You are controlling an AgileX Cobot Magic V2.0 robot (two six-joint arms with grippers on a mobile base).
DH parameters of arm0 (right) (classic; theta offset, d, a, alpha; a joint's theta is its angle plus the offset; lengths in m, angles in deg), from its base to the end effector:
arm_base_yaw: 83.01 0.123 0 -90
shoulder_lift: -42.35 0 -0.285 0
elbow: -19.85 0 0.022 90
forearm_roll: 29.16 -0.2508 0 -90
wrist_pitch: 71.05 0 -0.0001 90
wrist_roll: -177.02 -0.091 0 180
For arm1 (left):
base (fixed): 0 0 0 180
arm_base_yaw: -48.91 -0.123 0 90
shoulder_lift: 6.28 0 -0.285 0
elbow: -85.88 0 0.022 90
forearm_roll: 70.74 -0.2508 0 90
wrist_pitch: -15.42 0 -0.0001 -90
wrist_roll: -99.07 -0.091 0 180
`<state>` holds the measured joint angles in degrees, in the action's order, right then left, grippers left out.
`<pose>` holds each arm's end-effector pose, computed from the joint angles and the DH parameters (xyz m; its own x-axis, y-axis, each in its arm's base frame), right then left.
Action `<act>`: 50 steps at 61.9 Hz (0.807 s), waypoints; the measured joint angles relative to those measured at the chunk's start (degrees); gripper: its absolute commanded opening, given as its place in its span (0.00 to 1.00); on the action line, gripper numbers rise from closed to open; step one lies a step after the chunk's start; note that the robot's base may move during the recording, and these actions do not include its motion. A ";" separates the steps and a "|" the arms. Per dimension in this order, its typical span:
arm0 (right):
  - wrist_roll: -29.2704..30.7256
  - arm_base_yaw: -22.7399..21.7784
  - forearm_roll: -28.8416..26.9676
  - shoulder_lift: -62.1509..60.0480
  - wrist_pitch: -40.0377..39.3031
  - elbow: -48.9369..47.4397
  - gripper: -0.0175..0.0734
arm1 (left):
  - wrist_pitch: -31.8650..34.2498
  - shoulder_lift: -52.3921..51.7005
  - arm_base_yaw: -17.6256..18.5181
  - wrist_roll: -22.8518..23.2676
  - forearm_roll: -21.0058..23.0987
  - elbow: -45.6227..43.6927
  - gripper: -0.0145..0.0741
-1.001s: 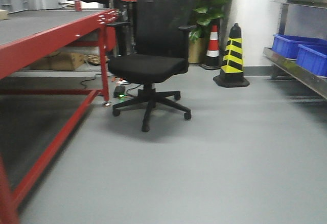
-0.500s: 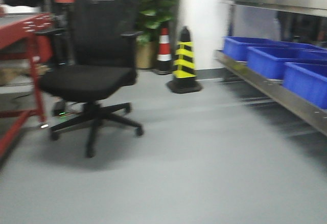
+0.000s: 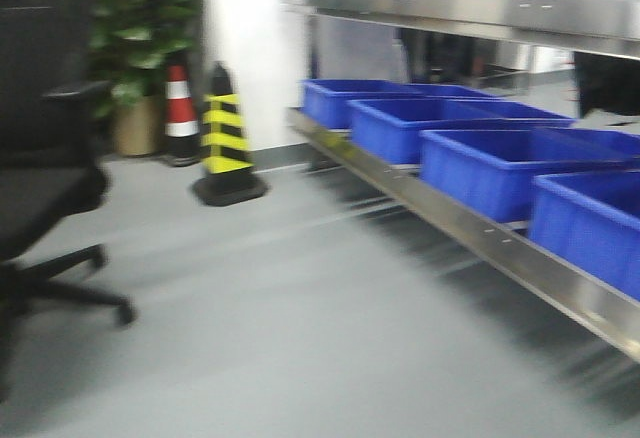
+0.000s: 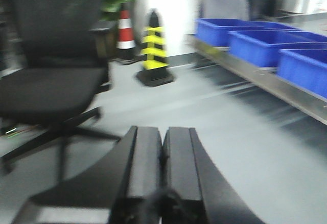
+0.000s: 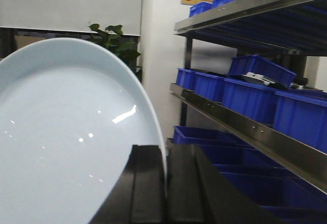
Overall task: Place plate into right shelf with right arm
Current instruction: 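Drive the base up to the steel shelf with blue bins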
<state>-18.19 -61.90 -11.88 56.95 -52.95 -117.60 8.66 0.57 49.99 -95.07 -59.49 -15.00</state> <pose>0.0126 -0.0042 0.3735 0.2556 0.0752 -0.9639 -0.2701 0.9628 0.0035 0.0565 -0.0032 0.1923 -0.0432 0.0526 -0.9977 0.0441 0.9977 0.0507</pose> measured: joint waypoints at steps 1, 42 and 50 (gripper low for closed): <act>0.00 0.00 0.00 0.00 0.00 0.00 0.25 | 0.00 0.00 0.00 0.00 0.00 0.00 0.11; 0.00 0.00 0.00 0.00 0.00 0.00 0.25 | 0.00 0.00 0.00 0.00 0.00 0.00 0.11; 0.00 0.00 0.00 0.00 0.00 0.00 0.25 | 0.00 0.00 0.00 0.00 0.00 0.00 0.11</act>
<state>-18.19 -61.90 -11.88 56.95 -52.95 -117.60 8.66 0.57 49.99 -95.07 -59.49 -15.00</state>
